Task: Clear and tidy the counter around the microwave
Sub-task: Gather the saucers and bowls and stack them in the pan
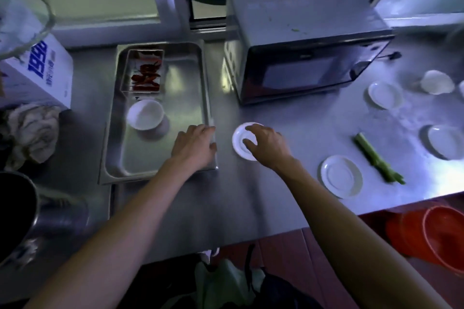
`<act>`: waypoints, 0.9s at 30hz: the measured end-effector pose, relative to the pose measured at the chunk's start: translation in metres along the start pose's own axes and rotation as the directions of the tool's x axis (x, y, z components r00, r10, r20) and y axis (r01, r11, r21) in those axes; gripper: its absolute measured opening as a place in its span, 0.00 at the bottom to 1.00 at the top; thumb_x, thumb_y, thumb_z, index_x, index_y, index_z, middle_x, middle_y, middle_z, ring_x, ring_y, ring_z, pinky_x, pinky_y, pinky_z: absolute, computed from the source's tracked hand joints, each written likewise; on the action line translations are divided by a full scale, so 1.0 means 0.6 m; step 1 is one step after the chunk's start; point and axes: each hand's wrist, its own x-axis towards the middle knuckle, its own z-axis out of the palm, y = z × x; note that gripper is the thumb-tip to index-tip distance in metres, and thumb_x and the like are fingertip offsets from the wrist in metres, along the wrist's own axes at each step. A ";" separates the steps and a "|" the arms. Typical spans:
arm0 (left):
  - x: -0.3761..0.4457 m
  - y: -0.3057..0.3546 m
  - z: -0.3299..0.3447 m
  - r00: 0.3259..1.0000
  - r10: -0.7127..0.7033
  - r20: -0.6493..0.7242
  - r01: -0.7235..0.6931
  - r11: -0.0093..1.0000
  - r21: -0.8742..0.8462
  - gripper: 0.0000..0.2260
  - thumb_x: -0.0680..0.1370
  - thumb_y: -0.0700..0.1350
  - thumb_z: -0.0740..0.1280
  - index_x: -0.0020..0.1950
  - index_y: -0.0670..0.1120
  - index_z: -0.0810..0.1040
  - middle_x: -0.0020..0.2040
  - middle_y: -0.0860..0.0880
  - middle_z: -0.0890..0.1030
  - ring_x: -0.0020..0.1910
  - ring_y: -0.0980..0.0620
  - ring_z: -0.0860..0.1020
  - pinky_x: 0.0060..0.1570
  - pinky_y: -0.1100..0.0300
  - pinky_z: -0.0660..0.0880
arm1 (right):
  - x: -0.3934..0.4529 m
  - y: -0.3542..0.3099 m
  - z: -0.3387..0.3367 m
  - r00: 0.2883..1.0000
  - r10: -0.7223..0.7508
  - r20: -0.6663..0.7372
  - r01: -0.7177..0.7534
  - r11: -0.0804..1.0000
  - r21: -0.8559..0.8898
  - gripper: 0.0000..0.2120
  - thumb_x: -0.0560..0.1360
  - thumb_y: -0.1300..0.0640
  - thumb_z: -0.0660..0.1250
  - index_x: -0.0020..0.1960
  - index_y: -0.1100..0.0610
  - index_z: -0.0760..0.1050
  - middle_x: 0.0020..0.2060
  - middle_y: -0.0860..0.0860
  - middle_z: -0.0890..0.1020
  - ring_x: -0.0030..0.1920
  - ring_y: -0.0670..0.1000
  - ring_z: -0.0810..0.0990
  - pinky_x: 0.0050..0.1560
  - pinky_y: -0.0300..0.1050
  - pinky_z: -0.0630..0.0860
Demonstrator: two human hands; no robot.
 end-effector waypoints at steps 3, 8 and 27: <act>-0.025 0.088 0.012 0.999 0.041 -0.016 -0.041 0.999 0.009 0.19 0.79 0.52 0.61 0.70 0.50 0.70 0.68 0.49 0.74 0.66 0.44 0.71 0.59 0.48 0.71 | -0.069 0.077 -0.023 0.999 0.026 -0.021 -0.025 1.000 0.008 0.21 0.80 0.48 0.64 0.72 0.51 0.71 0.69 0.50 0.76 0.64 0.57 0.77 0.64 0.53 0.72; -0.059 0.236 0.028 0.995 0.099 -0.030 -0.098 0.995 0.022 0.20 0.79 0.52 0.61 0.70 0.50 0.71 0.68 0.49 0.76 0.65 0.43 0.73 0.57 0.49 0.73 | -0.191 0.203 -0.069 0.994 0.090 -0.069 -0.088 0.996 0.027 0.23 0.81 0.45 0.62 0.74 0.50 0.68 0.71 0.49 0.74 0.64 0.55 0.77 0.64 0.55 0.74; -0.032 0.678 0.110 0.864 0.482 0.143 -0.491 0.870 0.035 0.21 0.81 0.52 0.59 0.74 0.52 0.70 0.71 0.50 0.73 0.68 0.46 0.71 0.63 0.51 0.70 | -0.491 0.532 -0.126 0.797 0.566 -0.212 -0.513 0.819 0.257 0.27 0.77 0.49 0.66 0.74 0.51 0.68 0.71 0.49 0.74 0.66 0.58 0.75 0.62 0.57 0.74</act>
